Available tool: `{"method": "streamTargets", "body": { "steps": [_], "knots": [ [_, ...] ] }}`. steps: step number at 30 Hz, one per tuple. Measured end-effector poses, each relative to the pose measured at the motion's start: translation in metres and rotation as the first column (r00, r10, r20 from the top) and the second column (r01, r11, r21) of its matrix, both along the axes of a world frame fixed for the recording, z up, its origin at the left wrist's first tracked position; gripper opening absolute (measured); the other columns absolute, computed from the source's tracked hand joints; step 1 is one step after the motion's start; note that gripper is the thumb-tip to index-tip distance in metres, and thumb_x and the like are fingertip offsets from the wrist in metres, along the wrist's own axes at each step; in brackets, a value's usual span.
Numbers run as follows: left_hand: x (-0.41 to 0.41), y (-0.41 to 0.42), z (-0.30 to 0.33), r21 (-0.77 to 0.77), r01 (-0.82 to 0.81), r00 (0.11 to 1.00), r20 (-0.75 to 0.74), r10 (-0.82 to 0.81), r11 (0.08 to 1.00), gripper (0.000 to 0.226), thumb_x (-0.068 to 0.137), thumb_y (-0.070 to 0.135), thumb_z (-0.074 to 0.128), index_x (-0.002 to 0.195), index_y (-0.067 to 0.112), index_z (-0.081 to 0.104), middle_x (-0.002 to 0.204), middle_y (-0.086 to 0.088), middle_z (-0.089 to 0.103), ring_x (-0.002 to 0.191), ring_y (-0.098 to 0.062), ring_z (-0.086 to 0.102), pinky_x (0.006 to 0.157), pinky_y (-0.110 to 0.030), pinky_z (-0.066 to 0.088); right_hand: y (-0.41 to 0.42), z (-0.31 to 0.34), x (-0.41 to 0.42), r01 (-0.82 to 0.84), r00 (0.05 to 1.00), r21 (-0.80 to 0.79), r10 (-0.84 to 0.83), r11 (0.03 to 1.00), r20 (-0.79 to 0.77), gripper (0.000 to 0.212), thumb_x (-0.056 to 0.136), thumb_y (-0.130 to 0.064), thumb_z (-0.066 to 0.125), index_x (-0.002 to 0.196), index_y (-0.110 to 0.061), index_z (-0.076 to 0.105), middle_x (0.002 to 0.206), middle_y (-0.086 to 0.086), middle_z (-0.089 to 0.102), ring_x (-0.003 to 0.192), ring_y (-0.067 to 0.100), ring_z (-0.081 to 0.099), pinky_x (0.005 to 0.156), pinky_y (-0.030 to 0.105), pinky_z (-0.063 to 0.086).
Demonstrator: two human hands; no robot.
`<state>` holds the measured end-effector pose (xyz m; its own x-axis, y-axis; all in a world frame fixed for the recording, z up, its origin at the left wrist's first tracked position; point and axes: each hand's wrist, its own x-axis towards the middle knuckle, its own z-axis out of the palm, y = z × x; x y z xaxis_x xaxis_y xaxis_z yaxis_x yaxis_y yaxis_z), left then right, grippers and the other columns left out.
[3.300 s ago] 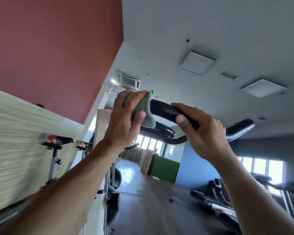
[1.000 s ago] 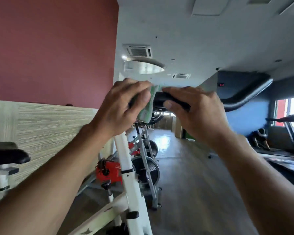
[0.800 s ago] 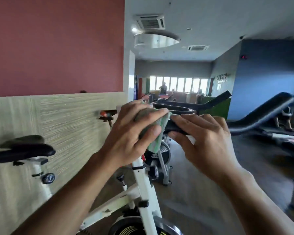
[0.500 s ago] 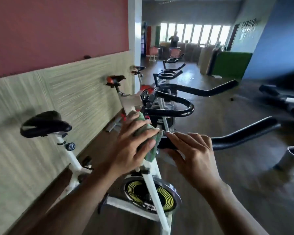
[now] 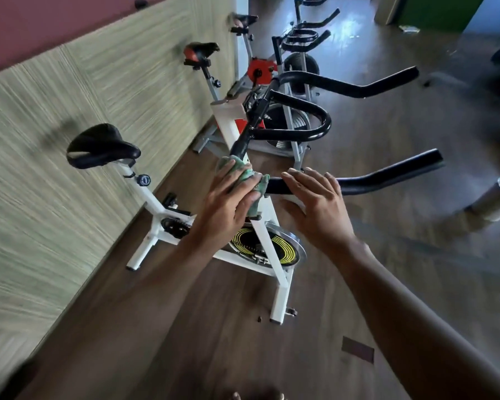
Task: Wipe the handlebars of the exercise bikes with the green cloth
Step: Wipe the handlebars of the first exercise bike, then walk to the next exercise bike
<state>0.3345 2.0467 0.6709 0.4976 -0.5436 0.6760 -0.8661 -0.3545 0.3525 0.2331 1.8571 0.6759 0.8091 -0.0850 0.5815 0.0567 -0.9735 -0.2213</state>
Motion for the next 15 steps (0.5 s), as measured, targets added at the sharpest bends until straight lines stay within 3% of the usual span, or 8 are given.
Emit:
{"method": "streamTargets", "body": {
  "steps": [4, 7, 9, 13, 15],
  "knots": [
    [-0.032, 0.017, -0.013, 0.005, 0.015, 0.998, -0.063, -0.014, 1.000, 0.031, 0.100, 0.018, 0.053, 0.124, 0.002, 0.064, 0.131, -0.018, 0.058, 0.132, -0.031, 0.046, 0.112, -0.040, 0.038, 0.014, -0.009, -0.024, 0.017, 1.000, 0.076, -0.016, 0.997, -0.012, 0.053, 0.088, -0.035, 0.065, 0.136, -0.011, 0.059, 0.146, 0.011, 0.052, 0.141, 0.036, 0.041, 0.115, 0.052, 0.028],
    [-0.055, 0.026, -0.040, 0.011, 0.043, 0.992, -0.118, -0.041, 0.999, 0.030, 0.100, 0.018, 0.052, 0.119, -0.001, 0.065, 0.124, -0.017, 0.061, 0.126, -0.030, 0.050, 0.110, -0.043, 0.040, 0.029, -0.030, -0.051, 0.038, 0.998, 0.156, -0.029, 0.987, -0.060, 0.053, 0.091, -0.036, 0.064, 0.138, -0.012, 0.057, 0.150, 0.011, 0.049, 0.143, 0.032, 0.038, 0.115, 0.047, 0.024],
    [-0.071, 0.030, -0.063, 0.042, 0.014, 0.986, -0.167, -0.007, 0.999, 0.034, 0.102, 0.025, 0.048, 0.117, 0.001, 0.067, 0.121, -0.017, 0.062, 0.124, -0.033, 0.052, 0.109, -0.045, 0.040, 0.037, -0.053, -0.073, 0.068, 0.982, 0.220, -0.026, 0.973, -0.189, 0.052, 0.091, -0.033, 0.066, 0.140, -0.016, 0.055, 0.150, 0.009, 0.049, 0.143, 0.031, 0.039, 0.116, 0.048, 0.026],
    [-0.105, 0.040, -0.110, 0.131, 0.036, 0.964, -0.266, 0.000, 0.991, 0.034, 0.099, 0.027, 0.050, 0.117, 0.004, 0.068, 0.117, -0.018, 0.064, 0.121, -0.035, 0.053, 0.111, -0.031, 0.034, 0.050, -0.103, -0.123, 0.174, 0.894, 0.283, -0.031, 0.943, -0.446, 0.052, 0.088, -0.026, 0.069, 0.136, -0.012, 0.056, 0.141, 0.011, 0.056, 0.129, 0.034, 0.052, 0.109, 0.047, 0.040],
    [-0.123, 0.042, -0.133, 0.173, 0.088, 0.945, -0.326, -0.027, 0.981, 0.034, 0.099, 0.027, 0.050, 0.116, 0.004, 0.068, 0.115, -0.017, 0.065, 0.119, -0.037, 0.055, 0.107, -0.039, 0.042, 0.056, -0.121, -0.150, 0.272, 0.829, 0.300, -0.064, 0.914, -0.556, 0.050, 0.088, -0.023, 0.070, 0.136, -0.010, 0.057, 0.138, 0.011, 0.057, 0.123, 0.035, 0.054, 0.107, 0.042, 0.041]
  ]
}}
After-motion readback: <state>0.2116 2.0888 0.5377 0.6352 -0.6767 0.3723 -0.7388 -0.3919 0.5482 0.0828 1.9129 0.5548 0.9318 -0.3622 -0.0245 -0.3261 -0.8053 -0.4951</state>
